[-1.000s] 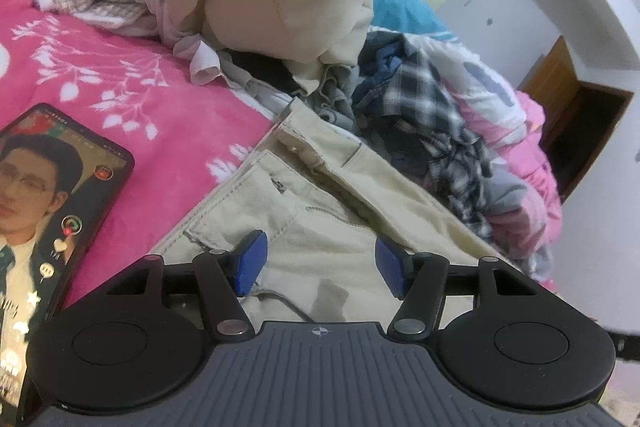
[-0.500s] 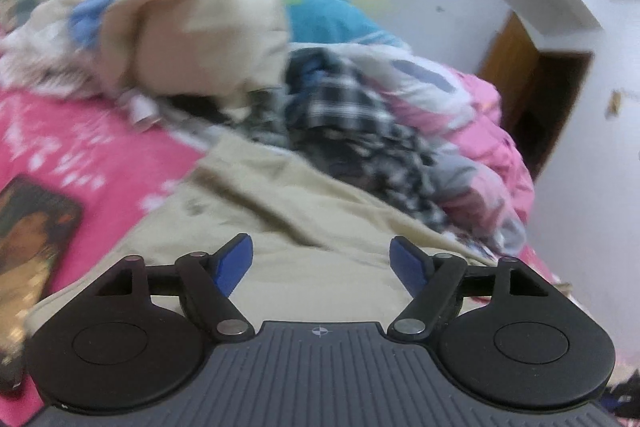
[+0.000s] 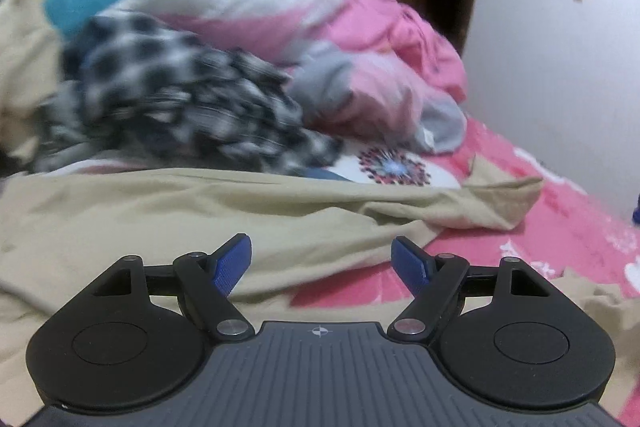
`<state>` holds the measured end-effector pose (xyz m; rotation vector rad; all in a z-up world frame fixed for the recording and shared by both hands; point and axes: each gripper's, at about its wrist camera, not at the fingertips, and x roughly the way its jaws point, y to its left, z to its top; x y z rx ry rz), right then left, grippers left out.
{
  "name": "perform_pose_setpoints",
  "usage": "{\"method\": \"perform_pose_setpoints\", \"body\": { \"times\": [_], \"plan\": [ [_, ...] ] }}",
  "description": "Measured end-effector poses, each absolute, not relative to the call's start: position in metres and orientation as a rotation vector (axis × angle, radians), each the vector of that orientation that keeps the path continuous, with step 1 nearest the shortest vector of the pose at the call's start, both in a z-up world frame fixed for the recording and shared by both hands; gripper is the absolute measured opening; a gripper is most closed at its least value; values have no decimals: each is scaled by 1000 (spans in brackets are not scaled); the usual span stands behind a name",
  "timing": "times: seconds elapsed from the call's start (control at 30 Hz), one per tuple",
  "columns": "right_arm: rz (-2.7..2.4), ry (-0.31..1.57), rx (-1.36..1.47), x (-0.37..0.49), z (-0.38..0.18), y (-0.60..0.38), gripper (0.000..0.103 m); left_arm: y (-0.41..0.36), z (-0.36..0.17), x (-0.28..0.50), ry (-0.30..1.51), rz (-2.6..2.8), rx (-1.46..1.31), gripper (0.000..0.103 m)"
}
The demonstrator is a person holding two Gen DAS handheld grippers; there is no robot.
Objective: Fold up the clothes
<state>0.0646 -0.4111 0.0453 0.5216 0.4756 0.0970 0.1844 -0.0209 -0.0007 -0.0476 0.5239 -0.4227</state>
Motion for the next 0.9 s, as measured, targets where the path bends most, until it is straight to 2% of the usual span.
{"method": "perform_pose_setpoints", "body": {
  "times": [0.17,0.4,0.57,0.67,0.7,0.73,0.77,0.8,0.9],
  "plan": [
    [74,518,518,115,34,-431,45,-48,-25,232,550,-467,-45,77],
    [3,569,419,197,27,-447,48,-44,-74,268,604,-520,-150,77],
    [-111,607,228,253,11,-442,57,-17,-80,275,611,-595,-327,78],
    [-143,688,270,281,-18,-450,61,-17,-80,274,604,-604,-328,79],
    [-139,709,315,285,-28,-455,59,-16,-80,274,602,-612,-338,79],
    [-134,721,358,288,-36,-458,47,-15,-81,275,602,-616,-347,79],
    [-130,720,399,288,-41,-462,23,-14,-81,276,601,-621,-356,79],
    [-128,696,437,284,-40,-464,16,-14,-81,276,601,-623,-360,79],
    [-127,586,518,265,-24,-468,11,-14,-80,276,598,-624,-357,79]
  ]
}}
